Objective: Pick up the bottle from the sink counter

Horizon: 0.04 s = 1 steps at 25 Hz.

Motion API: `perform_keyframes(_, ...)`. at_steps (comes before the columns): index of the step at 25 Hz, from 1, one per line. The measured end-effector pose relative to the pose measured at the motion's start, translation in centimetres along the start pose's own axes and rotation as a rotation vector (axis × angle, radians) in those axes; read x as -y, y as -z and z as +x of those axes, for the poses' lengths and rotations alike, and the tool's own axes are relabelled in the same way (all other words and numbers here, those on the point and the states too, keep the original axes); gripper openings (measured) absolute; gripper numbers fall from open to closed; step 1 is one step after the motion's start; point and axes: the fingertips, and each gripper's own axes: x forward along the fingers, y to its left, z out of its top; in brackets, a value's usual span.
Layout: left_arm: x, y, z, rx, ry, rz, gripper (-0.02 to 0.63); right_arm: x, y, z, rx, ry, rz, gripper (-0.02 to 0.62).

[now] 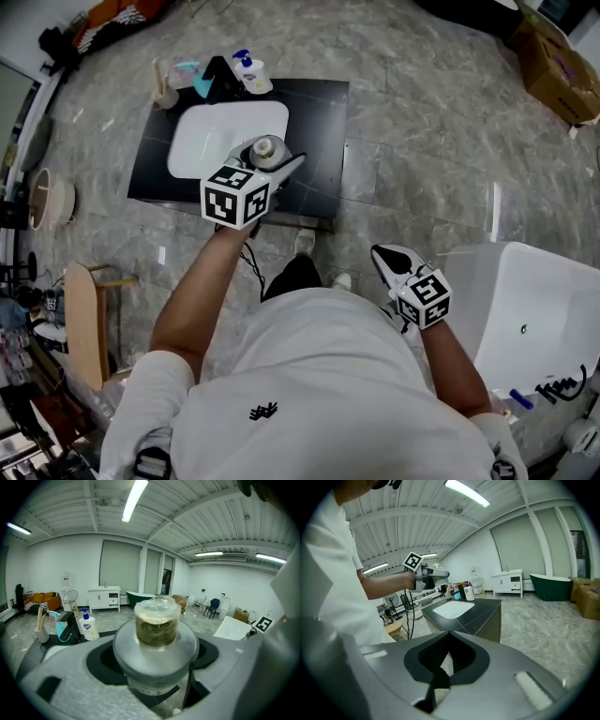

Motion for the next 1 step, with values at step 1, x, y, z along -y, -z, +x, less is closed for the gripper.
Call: perform_keyframes(1, -0.13, -0.09, 0.27, 0.000, -0.001, -0.001, 0.348, 0.20, -0.08, 0.03, -0.001, 0.000, -0.001, 0.012)
